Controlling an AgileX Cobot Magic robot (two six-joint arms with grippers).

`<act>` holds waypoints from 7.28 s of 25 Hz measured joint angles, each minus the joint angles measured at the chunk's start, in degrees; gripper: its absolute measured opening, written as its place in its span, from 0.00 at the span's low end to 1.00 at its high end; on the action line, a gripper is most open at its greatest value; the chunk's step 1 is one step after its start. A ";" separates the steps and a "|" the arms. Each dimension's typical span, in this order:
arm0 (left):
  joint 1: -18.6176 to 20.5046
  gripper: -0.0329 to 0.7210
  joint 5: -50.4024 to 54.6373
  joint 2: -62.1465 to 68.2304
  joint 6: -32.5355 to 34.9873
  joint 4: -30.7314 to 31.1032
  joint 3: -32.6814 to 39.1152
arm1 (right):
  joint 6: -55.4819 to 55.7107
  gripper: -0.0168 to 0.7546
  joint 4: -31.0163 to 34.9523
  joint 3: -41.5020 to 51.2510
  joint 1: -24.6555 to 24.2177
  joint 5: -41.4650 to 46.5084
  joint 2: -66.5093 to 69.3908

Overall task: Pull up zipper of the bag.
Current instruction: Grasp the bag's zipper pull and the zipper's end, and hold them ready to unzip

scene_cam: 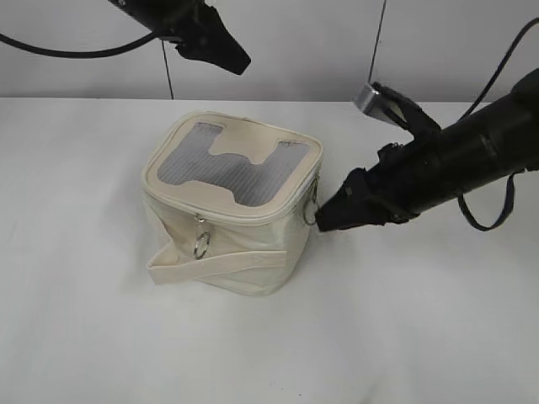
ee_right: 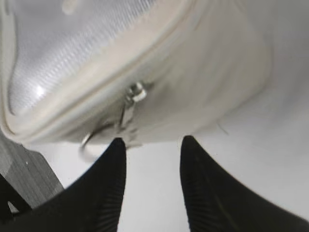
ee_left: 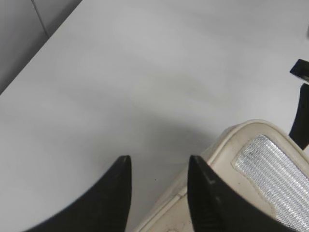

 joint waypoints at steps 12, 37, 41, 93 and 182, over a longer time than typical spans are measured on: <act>-3.73 0.44 -1.24 2.00 -0.07 1.86 -0.02 | 3.35 0.42 -0.98 1.54 5.32 -7.60 -3.05; -4.17 0.44 -2.76 5.14 -1.52 9.52 -0.06 | 10.71 0.41 -9.75 -15.99 5.17 -8.26 8.01; -4.12 0.44 -2.77 5.76 -1.52 9.79 -1.64 | 10.81 0.41 -11.08 -15.99 5.17 -7.32 7.56; -1.09 0.08 5.60 13.29 -6.30 7.28 -11.34 | 3.67 0.47 -6.36 -15.99 6.33 -9.19 11.83; -0.89 0.08 2.85 13.18 -16.40 8.43 -11.34 | -11.19 0.03 14.16 3.79 6.37 -12.26 -4.57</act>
